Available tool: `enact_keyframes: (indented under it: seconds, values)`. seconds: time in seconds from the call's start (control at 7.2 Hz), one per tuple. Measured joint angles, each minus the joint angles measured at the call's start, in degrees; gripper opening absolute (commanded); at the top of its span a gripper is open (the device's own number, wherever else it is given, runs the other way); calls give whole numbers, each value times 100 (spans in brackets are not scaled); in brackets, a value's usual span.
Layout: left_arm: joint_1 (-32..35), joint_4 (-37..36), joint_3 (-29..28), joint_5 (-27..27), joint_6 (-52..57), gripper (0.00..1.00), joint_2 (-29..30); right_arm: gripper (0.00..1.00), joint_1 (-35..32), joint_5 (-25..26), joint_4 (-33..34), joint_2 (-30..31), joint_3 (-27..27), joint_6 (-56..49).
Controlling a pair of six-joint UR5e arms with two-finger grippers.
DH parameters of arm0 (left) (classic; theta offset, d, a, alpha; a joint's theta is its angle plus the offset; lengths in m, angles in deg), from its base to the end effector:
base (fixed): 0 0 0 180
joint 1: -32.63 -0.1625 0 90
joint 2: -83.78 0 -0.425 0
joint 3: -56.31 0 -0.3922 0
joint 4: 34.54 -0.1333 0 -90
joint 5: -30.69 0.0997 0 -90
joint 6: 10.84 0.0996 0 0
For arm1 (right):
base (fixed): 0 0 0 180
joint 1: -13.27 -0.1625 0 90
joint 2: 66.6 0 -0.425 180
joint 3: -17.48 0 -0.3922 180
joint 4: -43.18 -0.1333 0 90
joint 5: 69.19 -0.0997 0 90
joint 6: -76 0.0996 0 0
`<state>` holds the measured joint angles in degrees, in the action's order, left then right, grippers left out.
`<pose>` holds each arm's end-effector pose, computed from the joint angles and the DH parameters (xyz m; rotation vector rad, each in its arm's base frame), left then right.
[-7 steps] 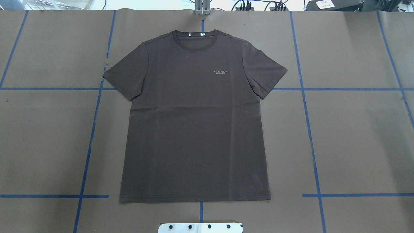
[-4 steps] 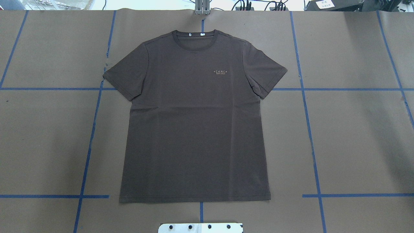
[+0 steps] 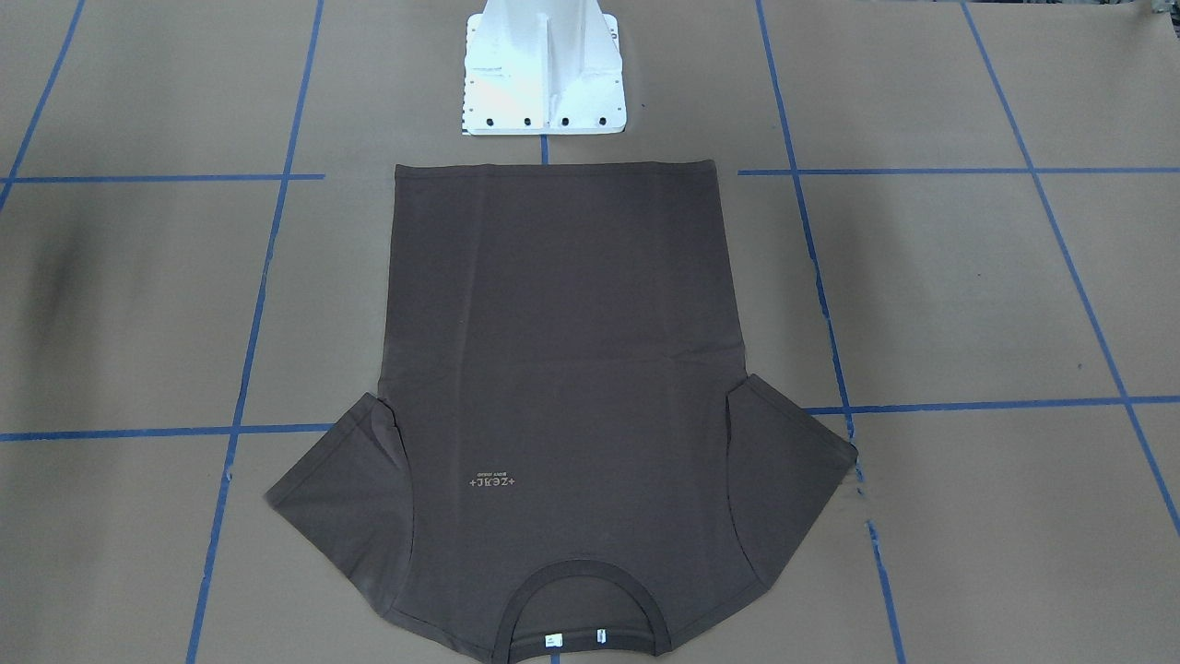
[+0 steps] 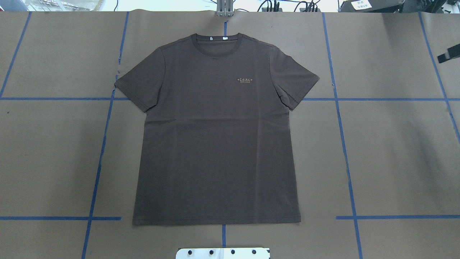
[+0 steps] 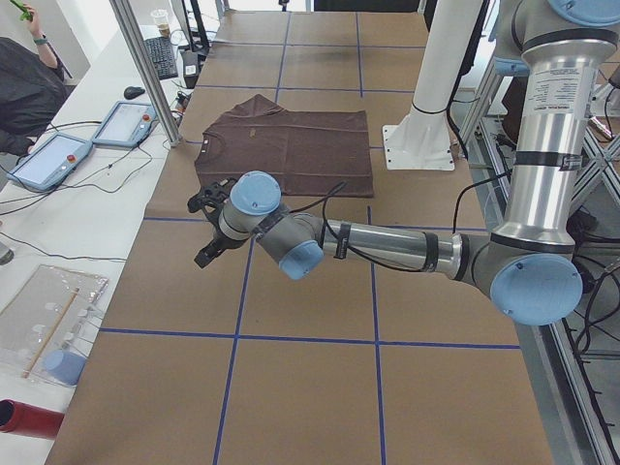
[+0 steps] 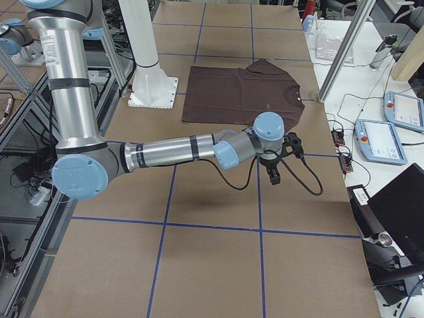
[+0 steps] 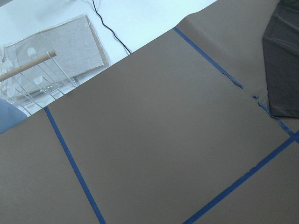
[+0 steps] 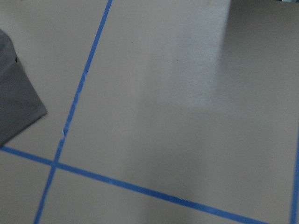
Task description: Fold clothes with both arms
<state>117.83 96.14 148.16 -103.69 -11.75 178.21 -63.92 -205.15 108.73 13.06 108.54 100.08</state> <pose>-0.0180 -0.5462 0.5190 0.7415 0.7692 0.3784 -0.0689 -0.5813 0.5008 0.3148 -0.9201 -0.0699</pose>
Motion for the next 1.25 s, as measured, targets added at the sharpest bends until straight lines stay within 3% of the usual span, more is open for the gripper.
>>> enact_keyframes:
  seconds: [0.28,0.56,0.83,1.25]
  values:
    - [-3,53,-14,0,-13,100,12,84,1209,1221,-1083,-671,-416,2449]
    - [-3,80,-11,0,-9,100,14,78,2062,2196,-1428,-1498,-1048,3738]
    - [-3,123,-22,0,-6,100,9,74,2515,2714,-1581,-1776,-1393,4066]
    - [-3,135,-34,-6,2,100,5,68,2778,3038,-1639,-1820,-1656,4104]
